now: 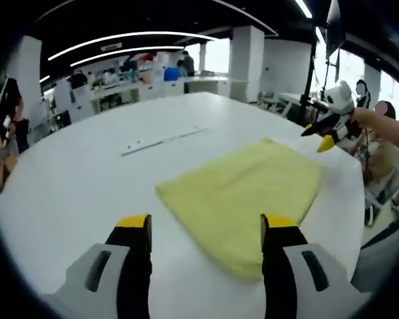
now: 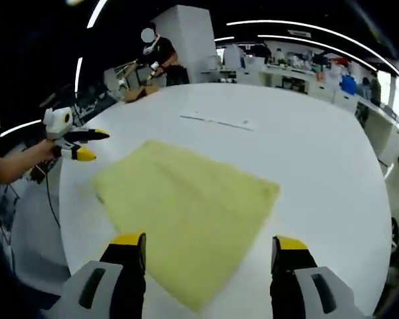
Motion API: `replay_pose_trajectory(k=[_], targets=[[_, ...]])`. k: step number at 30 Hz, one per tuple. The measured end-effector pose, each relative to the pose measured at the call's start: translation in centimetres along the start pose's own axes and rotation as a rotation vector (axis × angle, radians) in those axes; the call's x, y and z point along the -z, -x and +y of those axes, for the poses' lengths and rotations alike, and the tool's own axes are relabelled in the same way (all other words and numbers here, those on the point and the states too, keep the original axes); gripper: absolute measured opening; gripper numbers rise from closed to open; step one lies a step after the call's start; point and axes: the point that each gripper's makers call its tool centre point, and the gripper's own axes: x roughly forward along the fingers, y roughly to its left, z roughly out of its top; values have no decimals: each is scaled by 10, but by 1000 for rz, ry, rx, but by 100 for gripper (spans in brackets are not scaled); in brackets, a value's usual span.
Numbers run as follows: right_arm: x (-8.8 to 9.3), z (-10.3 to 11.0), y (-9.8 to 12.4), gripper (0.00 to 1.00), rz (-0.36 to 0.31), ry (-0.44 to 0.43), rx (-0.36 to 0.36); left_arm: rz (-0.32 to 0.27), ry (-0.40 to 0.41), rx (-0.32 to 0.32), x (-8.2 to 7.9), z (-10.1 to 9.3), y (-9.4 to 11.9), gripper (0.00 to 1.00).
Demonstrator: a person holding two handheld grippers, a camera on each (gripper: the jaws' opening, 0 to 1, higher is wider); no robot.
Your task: Fold the garment on the visible template until the final outline fits inside the template.
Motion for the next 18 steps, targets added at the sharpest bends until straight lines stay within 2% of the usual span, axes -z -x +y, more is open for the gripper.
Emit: replay_pose_trajectory(k=[7,14,18], targets=[[28,5,11,74,5,-44,-2,-11,-7,17,15,-13,13,56],[46,11,14,69,0,-68,-4,-20,39,21,32,-25,20,49],[51,14,13,65,-13,-83,-5,9,53,19,46,-30,18,44]])
